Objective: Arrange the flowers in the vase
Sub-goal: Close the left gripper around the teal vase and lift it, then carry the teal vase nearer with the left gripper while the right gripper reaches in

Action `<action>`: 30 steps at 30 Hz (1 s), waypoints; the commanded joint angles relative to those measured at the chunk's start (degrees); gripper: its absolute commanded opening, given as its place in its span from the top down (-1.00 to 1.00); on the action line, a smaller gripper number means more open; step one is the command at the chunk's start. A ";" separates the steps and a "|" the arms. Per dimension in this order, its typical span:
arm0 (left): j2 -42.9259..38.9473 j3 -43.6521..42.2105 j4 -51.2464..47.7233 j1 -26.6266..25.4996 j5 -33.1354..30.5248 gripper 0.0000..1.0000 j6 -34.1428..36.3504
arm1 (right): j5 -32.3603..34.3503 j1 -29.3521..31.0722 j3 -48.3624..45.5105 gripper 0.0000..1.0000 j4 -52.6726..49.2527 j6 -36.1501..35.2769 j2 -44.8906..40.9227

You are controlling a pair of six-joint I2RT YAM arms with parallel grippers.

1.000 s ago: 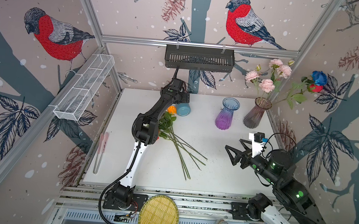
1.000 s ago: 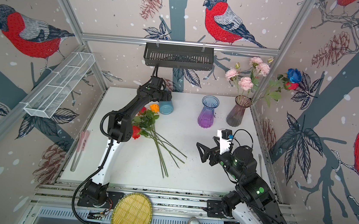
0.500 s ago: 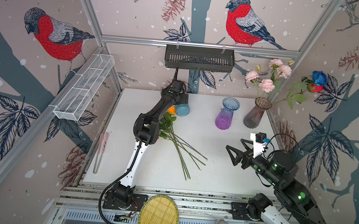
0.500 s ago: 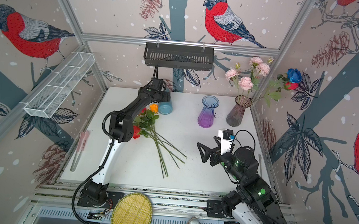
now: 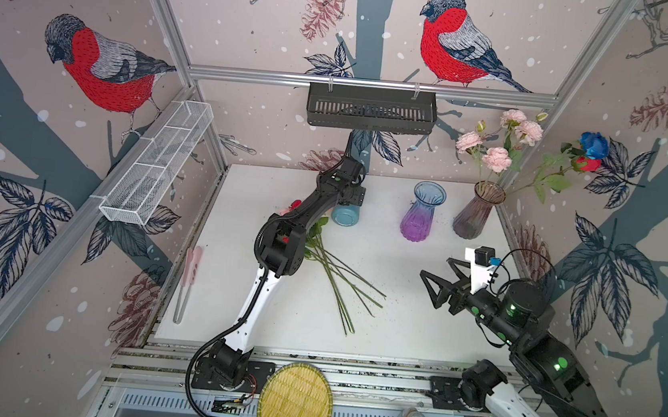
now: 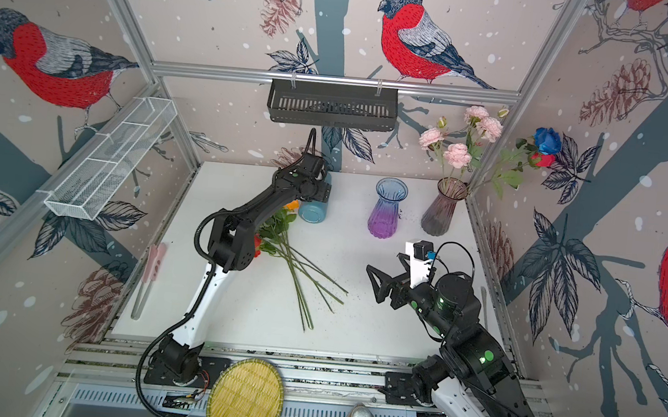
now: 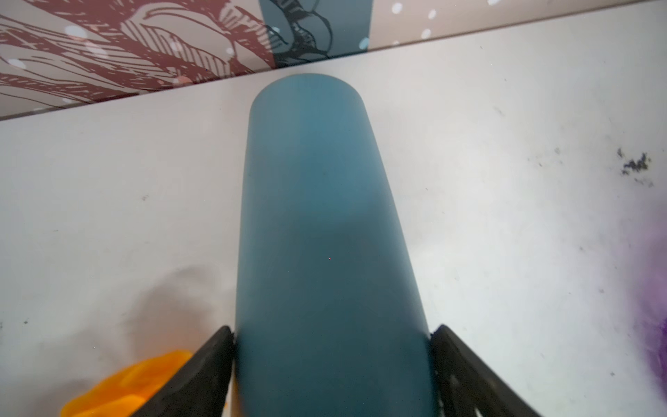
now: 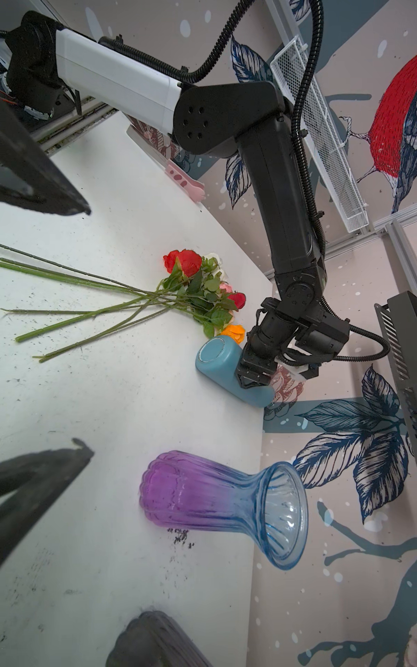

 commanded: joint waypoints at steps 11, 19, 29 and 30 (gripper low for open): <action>-4.10 -13.14 -18.84 -5.20 -0.80 -0.68 -0.93 | -0.47 0.04 -1.83 -0.99 2.92 -0.21 -0.64; -9.54 -22.51 -17.61 -6.17 0.81 -0.69 -1.52 | -0.37 0.11 -1.88 -0.98 3.54 -0.58 -0.10; -11.77 -21.46 -23.72 -6.35 6.35 -0.93 0.63 | -0.36 0.11 -2.41 -0.99 4.60 -0.58 0.36; -10.86 -19.40 -25.61 -6.35 5.84 -0.94 1.01 | -0.44 0.11 -2.41 -0.98 4.78 -0.50 0.45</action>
